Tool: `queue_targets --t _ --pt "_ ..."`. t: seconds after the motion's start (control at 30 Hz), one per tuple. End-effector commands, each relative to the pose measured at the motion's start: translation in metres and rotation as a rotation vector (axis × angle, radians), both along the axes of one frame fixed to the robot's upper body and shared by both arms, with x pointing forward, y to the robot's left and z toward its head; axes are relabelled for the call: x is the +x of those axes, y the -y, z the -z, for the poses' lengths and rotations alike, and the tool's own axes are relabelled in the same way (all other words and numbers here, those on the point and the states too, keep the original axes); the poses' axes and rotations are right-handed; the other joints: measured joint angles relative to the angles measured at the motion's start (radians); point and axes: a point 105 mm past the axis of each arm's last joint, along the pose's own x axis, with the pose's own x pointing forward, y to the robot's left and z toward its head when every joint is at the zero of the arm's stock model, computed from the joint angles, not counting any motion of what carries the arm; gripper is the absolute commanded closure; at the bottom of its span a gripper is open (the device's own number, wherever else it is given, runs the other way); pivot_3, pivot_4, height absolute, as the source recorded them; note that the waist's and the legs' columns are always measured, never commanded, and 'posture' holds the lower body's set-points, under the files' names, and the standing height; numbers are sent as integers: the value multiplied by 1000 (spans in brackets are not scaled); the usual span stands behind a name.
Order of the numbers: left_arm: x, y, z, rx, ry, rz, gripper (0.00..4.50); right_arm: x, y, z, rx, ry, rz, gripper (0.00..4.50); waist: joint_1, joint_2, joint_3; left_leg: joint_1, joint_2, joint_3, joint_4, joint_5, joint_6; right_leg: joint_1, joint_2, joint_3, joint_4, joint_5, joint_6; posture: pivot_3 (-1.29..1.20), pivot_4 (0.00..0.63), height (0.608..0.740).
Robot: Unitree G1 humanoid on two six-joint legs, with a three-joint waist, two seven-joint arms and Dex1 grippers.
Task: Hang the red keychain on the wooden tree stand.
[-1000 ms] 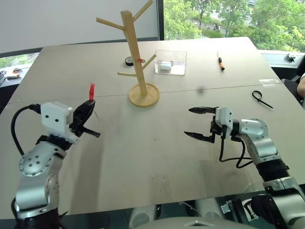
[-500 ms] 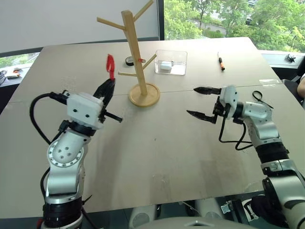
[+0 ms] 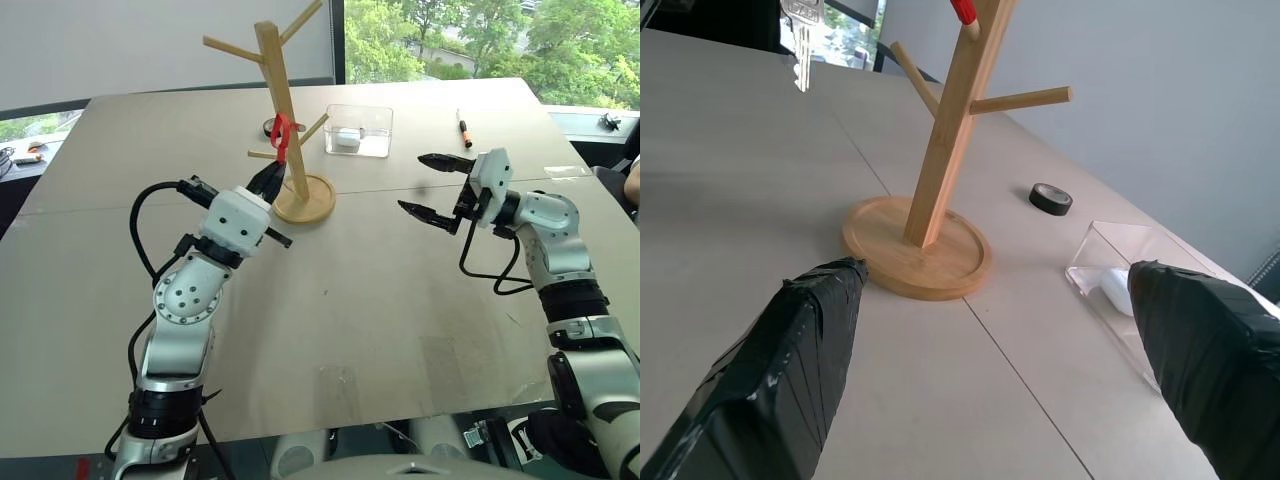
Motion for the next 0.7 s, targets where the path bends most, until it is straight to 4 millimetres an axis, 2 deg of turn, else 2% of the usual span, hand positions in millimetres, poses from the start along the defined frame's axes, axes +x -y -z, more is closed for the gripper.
queue_targets --t 0.03,0.5,0.63,0.7 --pt "2 7 -5 26 30 8 4471 0 0 -23 25 83 4 0 0 0 0 0 0 0 0 0 0 0 0 0 0 0 0 0 150 740" --pt "9 23 -9 73 63 18 4471 -22 -6 -29 20 37 -136 0 1 0 0 0 0 -1 0 0 0 1 0 -1 0 0 0 0 150 740" --pt "12 23 -8 91 65 1 4471 -44 -13 -34 47 -61 -264 0 3 0 0 0 0 -1 0 0 0 1 0 -1 0 0 0 0 150 740" --pt "12 24 -8 96 64 1 4471 -51 -16 -45 93 -81 -294 0 4 0 0 0 0 -1 0 0 0 1 -1 -2 0 0 0 0 150 740"
